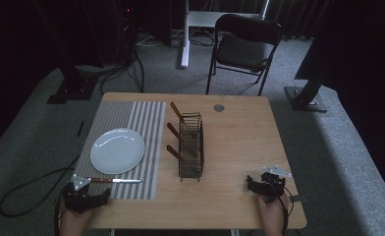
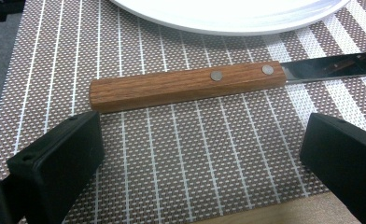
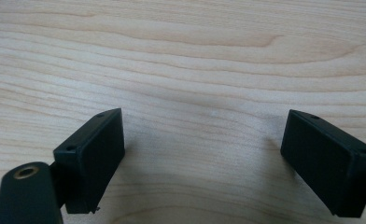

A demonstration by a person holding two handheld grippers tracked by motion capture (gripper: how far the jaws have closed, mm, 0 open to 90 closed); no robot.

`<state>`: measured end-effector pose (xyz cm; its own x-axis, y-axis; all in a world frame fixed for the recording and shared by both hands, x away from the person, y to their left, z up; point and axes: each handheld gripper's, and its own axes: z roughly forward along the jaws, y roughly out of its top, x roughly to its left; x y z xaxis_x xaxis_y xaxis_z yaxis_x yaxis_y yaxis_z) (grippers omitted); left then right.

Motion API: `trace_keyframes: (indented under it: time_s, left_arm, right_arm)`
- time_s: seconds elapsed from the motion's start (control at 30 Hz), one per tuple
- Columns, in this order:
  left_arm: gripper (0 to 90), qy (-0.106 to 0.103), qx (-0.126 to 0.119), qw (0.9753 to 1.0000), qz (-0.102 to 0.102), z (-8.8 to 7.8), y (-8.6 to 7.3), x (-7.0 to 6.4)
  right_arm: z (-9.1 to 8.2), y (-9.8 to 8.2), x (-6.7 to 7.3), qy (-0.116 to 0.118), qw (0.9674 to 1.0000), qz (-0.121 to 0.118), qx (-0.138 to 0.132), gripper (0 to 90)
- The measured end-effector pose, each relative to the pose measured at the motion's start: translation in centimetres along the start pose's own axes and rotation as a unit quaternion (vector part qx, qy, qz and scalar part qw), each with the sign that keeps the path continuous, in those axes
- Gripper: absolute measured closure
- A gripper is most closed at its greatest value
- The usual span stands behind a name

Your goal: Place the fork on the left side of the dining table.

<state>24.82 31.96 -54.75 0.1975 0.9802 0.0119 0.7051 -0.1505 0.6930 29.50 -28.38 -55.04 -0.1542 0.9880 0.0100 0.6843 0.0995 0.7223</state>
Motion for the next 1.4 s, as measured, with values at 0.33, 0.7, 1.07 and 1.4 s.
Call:
trace_keyframes:
  time_s: [0.33, 0.7, 1.07, 1.4]
  left_arm:
    - [0.0, -0.003, 0.000, 1.0000, 0.004, 0.0, -0.1, 0.1]
    - [0.0, -0.007, 0.008, 0.9999, 0.010, 0.0, 0.2, 0.2]
    - [0.3, -0.012, 0.018, 0.9998, 0.001, -0.3, 0.3, 0.4]
    - [1.5, -0.016, 0.003, 0.9998, -0.009, -1.4, 0.7, 0.3]
  right_arm:
    - [0.0, 0.0, 0.0, 0.000, 1.0000, 0.000, 0.000, 13.1]
    - [0.0, 0.0, 0.0, 0.000, 1.0000, 0.000, 0.000, 13.1]
    - [0.0, 0.0, 0.0, 0.000, 1.0000, 0.000, 0.000, 13.1]
    - [0.0, 0.0, 0.0, 0.000, 1.0000, 0.000, 0.000, 13.1]
